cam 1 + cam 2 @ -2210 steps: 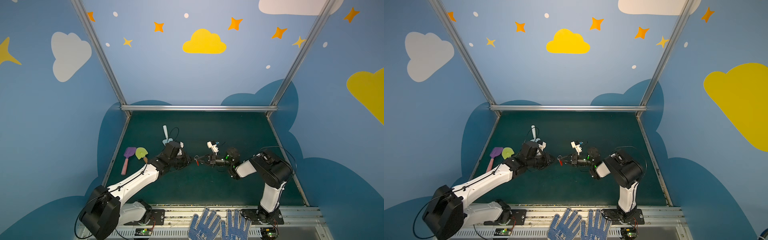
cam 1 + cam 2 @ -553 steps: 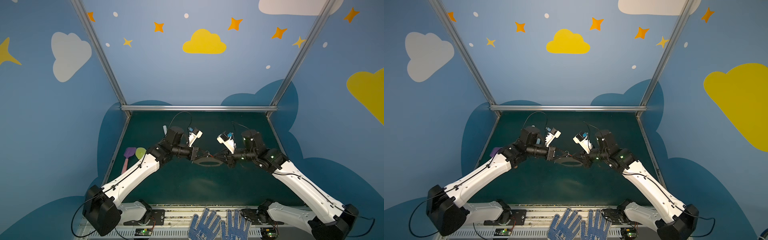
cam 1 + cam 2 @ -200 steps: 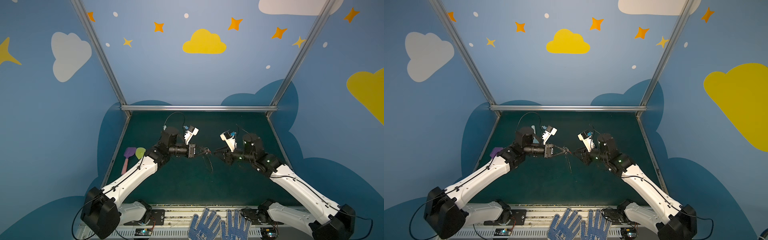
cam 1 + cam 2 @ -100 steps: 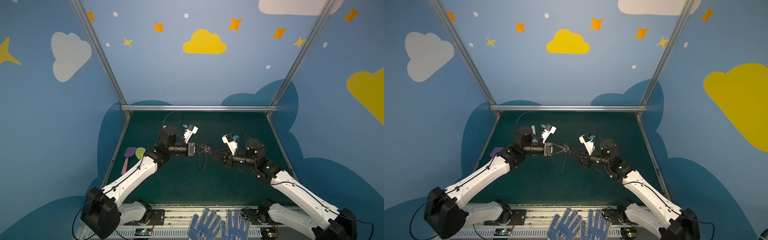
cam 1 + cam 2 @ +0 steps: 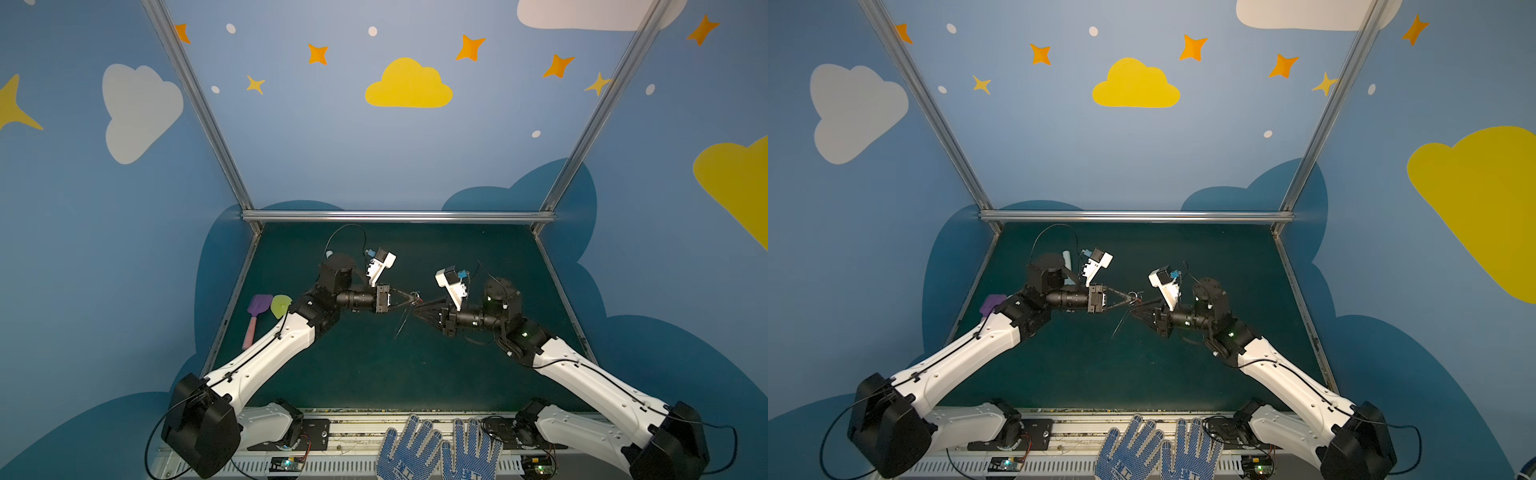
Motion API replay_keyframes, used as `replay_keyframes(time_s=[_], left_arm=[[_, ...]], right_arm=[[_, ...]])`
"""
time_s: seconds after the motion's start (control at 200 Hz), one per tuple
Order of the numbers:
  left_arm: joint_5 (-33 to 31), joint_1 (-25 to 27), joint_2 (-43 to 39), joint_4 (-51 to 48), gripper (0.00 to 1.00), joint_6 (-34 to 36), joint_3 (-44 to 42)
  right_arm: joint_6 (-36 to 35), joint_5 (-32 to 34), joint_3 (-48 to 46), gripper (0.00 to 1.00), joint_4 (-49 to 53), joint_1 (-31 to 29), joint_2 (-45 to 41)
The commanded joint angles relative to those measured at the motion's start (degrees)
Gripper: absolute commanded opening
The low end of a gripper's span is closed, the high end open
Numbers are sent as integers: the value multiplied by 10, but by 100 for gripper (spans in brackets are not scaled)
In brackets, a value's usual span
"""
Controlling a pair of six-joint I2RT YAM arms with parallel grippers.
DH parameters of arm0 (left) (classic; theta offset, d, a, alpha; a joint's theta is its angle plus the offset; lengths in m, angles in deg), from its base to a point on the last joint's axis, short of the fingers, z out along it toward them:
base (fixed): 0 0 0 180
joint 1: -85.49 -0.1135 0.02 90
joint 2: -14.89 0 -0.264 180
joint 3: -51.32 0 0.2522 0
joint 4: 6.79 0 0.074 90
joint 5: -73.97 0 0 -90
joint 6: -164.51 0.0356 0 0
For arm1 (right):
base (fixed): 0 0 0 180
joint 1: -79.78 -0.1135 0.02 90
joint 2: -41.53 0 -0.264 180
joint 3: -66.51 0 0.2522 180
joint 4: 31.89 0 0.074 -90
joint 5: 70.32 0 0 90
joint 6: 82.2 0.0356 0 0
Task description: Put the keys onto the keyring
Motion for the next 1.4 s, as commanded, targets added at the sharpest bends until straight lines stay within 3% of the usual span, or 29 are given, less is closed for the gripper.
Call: replay_keyframes(time_s=[0.0,0.476,0.541,0.771,0.986,1.257,1.392], left_arm=[[16,-3,-10,30,4,-4,-4],[36,-2,-17,69,4,-29,-14],[35,-1,-18,68,4,-30,-14],[29,-3,-22,63,4,-25,-16],[30,-4,-17,67,4,-27,-13],[20,-5,-24,56,4,-24,-19],[5,-4,-36,46,10,-19,-30]], right_arm=[[13,24,-9,27,-34,-2,0],[23,19,-15,32,-102,-3,16],[22,15,-18,26,-109,-4,18],[20,5,-28,18,-112,-4,4],[17,8,-32,0,-106,-3,-9],[8,15,-26,0,-91,-3,-15],[-13,48,-15,0,-37,-2,-32]])
